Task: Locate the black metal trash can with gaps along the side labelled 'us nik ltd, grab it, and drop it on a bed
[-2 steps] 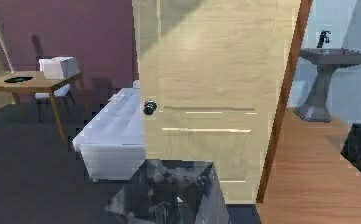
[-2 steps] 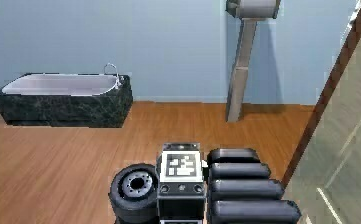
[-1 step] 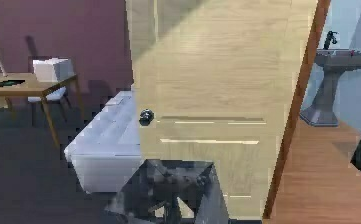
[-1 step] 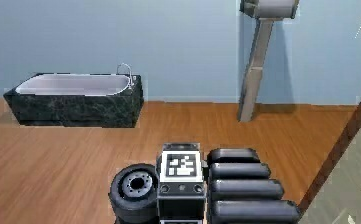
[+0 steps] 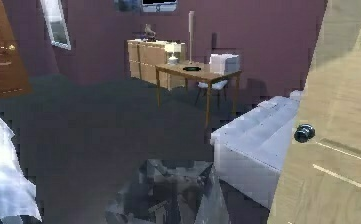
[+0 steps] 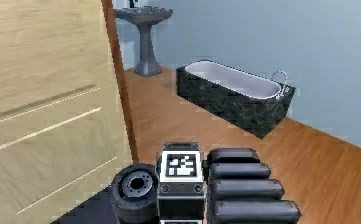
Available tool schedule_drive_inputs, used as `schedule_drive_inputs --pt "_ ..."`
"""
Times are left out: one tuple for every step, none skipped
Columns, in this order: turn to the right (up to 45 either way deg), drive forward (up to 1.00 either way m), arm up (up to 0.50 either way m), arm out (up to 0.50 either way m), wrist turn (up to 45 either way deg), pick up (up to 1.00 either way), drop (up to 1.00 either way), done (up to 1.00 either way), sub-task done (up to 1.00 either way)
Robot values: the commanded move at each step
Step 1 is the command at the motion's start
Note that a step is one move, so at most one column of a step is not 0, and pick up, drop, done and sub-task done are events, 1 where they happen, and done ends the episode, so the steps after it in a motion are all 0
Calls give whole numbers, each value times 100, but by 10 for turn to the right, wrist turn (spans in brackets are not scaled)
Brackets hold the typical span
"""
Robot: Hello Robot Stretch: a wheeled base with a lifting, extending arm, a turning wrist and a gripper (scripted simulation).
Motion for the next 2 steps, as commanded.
schedule_drive_inputs --pt "-390 0 0 0 0 0 0 0 0" --pt "-30 0 0 0 0 0 0 0 0"
